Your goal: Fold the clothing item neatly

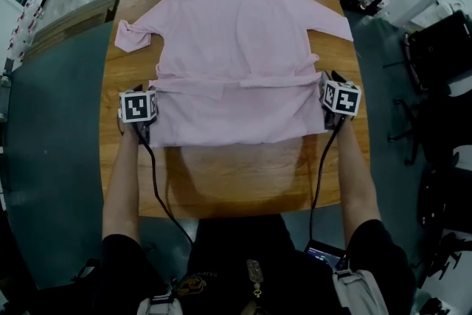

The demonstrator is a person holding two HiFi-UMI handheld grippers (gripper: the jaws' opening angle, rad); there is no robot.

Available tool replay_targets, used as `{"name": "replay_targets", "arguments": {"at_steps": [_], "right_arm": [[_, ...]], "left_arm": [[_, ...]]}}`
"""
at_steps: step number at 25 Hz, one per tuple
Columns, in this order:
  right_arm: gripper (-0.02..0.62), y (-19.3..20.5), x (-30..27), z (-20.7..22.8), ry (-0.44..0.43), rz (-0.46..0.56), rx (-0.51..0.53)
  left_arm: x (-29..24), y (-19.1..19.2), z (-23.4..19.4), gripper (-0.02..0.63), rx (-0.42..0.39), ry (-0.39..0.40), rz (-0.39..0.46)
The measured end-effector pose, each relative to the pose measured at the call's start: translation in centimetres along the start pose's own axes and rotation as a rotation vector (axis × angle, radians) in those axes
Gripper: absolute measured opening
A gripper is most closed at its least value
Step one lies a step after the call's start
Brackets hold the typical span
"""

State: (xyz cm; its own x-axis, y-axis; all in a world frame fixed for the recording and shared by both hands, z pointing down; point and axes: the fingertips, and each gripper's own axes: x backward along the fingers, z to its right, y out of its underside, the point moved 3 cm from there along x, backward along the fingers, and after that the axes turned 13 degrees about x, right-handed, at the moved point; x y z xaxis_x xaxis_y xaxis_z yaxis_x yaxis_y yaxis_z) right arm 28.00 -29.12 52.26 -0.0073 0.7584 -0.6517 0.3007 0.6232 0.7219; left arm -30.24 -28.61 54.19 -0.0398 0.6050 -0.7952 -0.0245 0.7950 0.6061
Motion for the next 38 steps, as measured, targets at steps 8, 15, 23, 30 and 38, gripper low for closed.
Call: {"name": "replay_targets", "arguments": {"at_steps": [8,15,23,30,38], "right_arm": [[0.112,0.9,5.0,-2.7,-0.07,0.049,0.016],[0.117,6.3,7.6,-4.7,-0.147,-0.013,0.037],[0.253,9.7,8.6,-5.8,-0.233,-0.018,0.045],[0.264,12.4,8.0,-6.9,-0.257,-0.119,0.03],[0.053,12.7,8.8,-7.1,-0.211,-0.145,0.007]], "left_arm": [[4.6,1.7,1.7,0.152,-0.058,0.041,0.051],[6.3,7.5,2.0,0.212,-0.015,0.058,-0.015],[7.2,11.9,2.6,0.3,0.081,0.106,-0.052],[5.8,14.4,3.7,0.3,0.084,0.125,-0.107],[6.6,14.8,3.4,0.103,0.057,0.179,-0.125]]}}
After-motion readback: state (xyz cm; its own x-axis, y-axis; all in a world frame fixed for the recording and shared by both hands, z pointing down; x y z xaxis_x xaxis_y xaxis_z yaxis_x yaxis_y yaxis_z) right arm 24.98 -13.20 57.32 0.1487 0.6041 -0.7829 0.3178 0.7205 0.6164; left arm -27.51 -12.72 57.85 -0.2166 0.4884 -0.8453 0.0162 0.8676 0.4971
